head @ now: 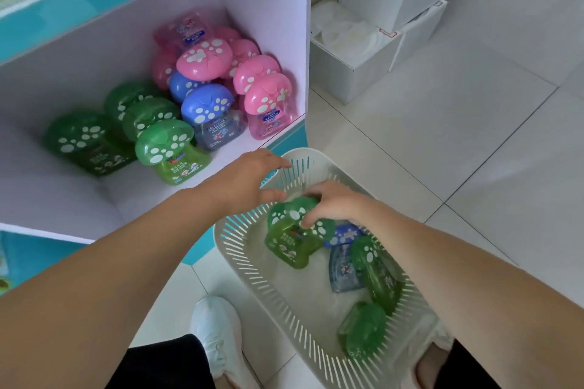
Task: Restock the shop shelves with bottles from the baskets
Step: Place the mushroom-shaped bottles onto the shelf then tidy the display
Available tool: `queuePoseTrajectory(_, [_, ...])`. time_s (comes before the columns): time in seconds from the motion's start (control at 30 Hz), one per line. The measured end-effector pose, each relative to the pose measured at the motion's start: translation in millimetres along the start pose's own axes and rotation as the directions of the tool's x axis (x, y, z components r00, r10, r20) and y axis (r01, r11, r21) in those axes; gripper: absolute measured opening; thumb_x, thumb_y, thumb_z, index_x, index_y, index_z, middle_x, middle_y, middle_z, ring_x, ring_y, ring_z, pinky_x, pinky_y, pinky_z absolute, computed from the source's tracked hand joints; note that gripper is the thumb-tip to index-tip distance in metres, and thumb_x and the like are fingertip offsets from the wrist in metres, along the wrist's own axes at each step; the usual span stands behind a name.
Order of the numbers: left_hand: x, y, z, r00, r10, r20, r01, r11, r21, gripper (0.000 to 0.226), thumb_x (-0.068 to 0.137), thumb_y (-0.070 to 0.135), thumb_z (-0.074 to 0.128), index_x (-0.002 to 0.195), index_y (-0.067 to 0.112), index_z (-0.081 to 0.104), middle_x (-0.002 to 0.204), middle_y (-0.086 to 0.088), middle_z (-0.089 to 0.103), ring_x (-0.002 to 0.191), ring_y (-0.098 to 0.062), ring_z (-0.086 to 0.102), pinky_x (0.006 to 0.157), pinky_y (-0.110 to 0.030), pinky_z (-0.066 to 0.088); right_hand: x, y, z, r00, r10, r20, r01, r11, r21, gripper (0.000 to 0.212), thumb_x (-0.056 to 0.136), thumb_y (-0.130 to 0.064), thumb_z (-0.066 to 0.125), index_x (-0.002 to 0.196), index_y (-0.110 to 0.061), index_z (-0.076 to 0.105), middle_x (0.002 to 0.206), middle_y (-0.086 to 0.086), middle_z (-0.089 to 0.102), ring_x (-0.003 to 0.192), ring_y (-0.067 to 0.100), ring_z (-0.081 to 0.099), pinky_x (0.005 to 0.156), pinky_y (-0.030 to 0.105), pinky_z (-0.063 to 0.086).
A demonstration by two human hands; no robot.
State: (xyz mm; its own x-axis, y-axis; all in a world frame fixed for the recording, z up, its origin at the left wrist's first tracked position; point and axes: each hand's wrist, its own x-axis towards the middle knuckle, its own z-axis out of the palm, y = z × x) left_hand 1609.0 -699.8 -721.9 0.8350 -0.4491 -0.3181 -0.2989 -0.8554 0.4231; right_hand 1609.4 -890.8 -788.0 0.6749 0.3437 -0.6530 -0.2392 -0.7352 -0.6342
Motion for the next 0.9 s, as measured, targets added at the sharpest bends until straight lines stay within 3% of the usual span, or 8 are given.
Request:
queuePoseTrajectory(0.07, [-3,5,-4,1.000,-0.018,0.024,0.019,0.999,-0.042,0.072,0.077,0.037,0.073,0.139,0.024,0.040,0.131,0.001,0.047,0.120,-0.015,0.044,0.096,-0.019,0.030,-7,-26,-18,0.997,-0.059,-0.038,0.063,0.994,0.087,0.039,0.062,-0.015,0.083,0.097,-0.020,0.068,0.097,-0.002,0.068,0.090,0.019,0.065,0.080,0.032,0.055])
queuePoseTrajectory(0.13, [-7,7,-9,1.000,-0.026,0.014,0.028,0.994,-0.109,0.082,0.070,0.034,0.080,0.139,0.023,0.038,0.125,0.007,0.047,0.115,-0.009,0.045,0.090,-0.014,0.029,-12,-49,-30,0.988,-0.130,-0.081,0.140,0.981,0.134,0.033,0.061,-0.015,0.083,0.087,-0.026,0.066,0.093,-0.003,0.068,0.088,0.018,0.066,0.084,0.035,0.056])
queuePoseTrajectory(0.27, [-14,2,-27,0.990,-0.090,-0.104,0.057,0.957,-0.285,0.095,0.060,0.028,0.086,0.139,0.029,0.033,0.118,0.018,0.048,0.107,0.001,0.045,0.080,-0.001,0.031,-20,-86,-40,0.954,-0.247,-0.170,0.280,0.937,0.210,0.038,0.060,-0.012,0.083,0.094,-0.022,0.068,0.092,-0.002,0.072,0.086,0.015,0.068,0.083,0.034,0.056])
queuePoseTrajectory(0.47, [-29,-15,-53,0.933,-0.175,-0.313,0.056,0.933,-0.355,0.078,0.056,0.028,0.088,0.125,0.033,0.051,0.096,0.018,0.063,0.086,0.005,0.059,0.076,-0.003,0.042,-23,-125,-34,0.876,-0.310,-0.370,0.384,0.912,0.145,0.050,0.048,-0.022,0.088,0.088,-0.031,0.058,0.091,-0.011,0.062,0.080,0.007,0.060,0.070,0.023,0.049])
queuePoseTrajectory(0.57, [-40,-27,-59,0.892,-0.257,-0.372,0.093,0.910,-0.405,0.071,0.058,0.030,0.087,0.119,0.035,0.052,0.089,0.015,0.066,0.076,0.008,0.061,0.071,-0.006,0.045,-21,-146,-27,0.823,-0.367,-0.434,0.466,0.873,0.144,0.051,0.049,-0.021,0.089,0.086,-0.031,0.055,0.093,-0.012,0.059,0.085,0.006,0.058,0.071,0.020,0.047])
queuePoseTrajectory(0.67, [-52,-41,-64,0.843,-0.333,-0.423,0.143,0.896,-0.420,0.068,0.060,0.032,0.086,0.116,0.033,0.048,0.094,0.008,0.068,0.085,-0.005,0.064,0.079,-0.022,0.052,-18,-168,-17,0.787,-0.441,-0.431,0.550,0.818,0.169,0.051,0.052,-0.016,0.089,0.089,-0.032,0.057,0.096,-0.014,0.063,0.091,0.002,0.060,0.079,0.016,0.047])
queuePoseTrajectory(0.8, [-75,-62,-76,0.797,-0.410,-0.444,0.201,0.872,-0.445,0.067,0.059,0.030,0.087,0.107,0.034,0.040,0.093,0.011,0.063,0.083,-0.004,0.064,0.076,-0.018,0.053,-11,-191,-8,0.777,-0.509,-0.370,0.595,0.787,0.166,0.042,0.060,-0.018,0.086,0.090,-0.035,0.061,0.097,-0.016,0.066,0.091,-0.004,0.061,0.079,0.014,0.047])
queuePoseTrajectory(0.9, [-91,-78,-82,0.783,-0.459,-0.419,0.280,0.863,-0.421,0.072,0.057,0.030,0.087,0.114,0.038,0.043,0.098,0.013,0.061,0.090,-0.006,0.061,0.083,-0.020,0.051,-4,-201,-7,0.780,-0.526,-0.339,0.602,0.779,0.176,0.040,0.066,-0.014,0.083,0.090,-0.037,0.060,0.100,-0.017,0.065,0.094,-0.004,0.060,0.080,0.015,0.049])
